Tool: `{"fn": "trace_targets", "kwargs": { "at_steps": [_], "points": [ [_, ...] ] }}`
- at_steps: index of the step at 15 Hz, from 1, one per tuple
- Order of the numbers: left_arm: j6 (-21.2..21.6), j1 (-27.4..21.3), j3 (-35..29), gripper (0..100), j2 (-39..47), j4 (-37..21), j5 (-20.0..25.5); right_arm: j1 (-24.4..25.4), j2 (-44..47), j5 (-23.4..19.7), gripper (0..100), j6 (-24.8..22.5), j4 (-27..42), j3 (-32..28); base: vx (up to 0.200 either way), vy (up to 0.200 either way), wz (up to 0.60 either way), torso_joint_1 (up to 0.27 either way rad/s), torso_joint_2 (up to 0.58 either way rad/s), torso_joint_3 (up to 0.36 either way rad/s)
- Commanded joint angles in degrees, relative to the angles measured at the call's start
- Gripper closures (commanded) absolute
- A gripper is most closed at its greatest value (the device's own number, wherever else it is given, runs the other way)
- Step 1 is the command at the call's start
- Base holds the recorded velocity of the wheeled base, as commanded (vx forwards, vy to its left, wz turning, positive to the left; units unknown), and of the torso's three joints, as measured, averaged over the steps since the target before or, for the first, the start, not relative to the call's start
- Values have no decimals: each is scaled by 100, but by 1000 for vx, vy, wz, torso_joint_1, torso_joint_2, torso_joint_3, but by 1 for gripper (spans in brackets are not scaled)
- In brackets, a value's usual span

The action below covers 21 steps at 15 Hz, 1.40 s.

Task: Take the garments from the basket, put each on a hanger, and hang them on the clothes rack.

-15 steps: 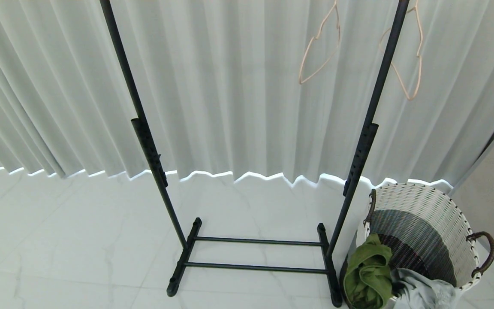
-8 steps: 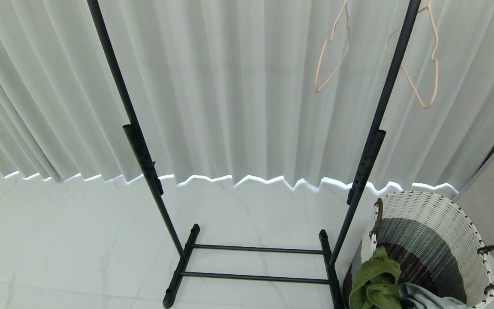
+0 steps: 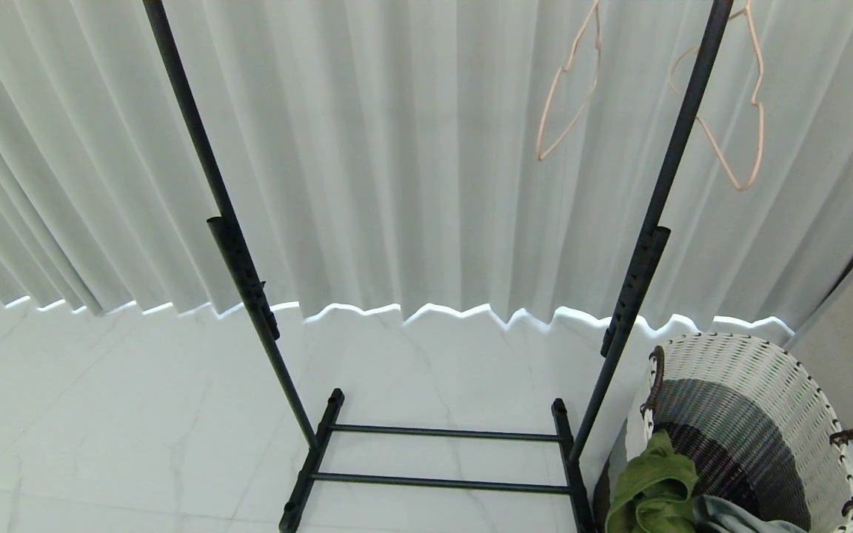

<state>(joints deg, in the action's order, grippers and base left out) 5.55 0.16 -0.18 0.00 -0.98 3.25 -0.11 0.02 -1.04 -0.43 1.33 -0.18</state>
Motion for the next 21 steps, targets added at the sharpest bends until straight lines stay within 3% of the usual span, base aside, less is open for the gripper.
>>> {"fn": "trace_targets", "kwargs": {
  "at_steps": [1, 3, 6, 10, 12, 15, 18, 21],
  "points": [
    [-1, 2, 1, 0, 0, 1, 0, 2, 6, -19, 0, -168, 8, 1, 0, 0, 0, 0, 0, 0],
    [-1, 2, 1, 0, 0, 1, 0, 2, 6, -72, 0, -493, 8, 1, 0, 0, 0, 0, 0, 0],
    [-1, 2, 1, 0, 0, 1, 0, 2, 6, -37, 0, -107, 8, 1, 0, 0, 0, 0, 0, 0],
    [8, 2, 1, 0, 0, 1, 0, -7, 6, -37, 0, -159, 8, 1, 0, 0, 0, -15, 165, 143],
    [8, 2, 1, 0, 0, 1, 0, 2, 6, -63, 0, -502, -1, 1, -200, 0, 0, -24, 205, 171],
    [61, 2, 1, 0, 0, 1, 0, 2, 77, -63, 0, -511, -27, 9, -200, 0, 0, -10, 59, 36],
    [52, 2, 1, 0, 0, 1, 0, 11, 42, -72, 0, -573, -54, 1, 0, 0, 0, 0, 0, 0],
    [34, 2, 1, 0, 0, 1, 0, 389, 982, -178, 0, -283, -54, -992, 0, 0, 0, 0, 0, 0]
  ]
}}
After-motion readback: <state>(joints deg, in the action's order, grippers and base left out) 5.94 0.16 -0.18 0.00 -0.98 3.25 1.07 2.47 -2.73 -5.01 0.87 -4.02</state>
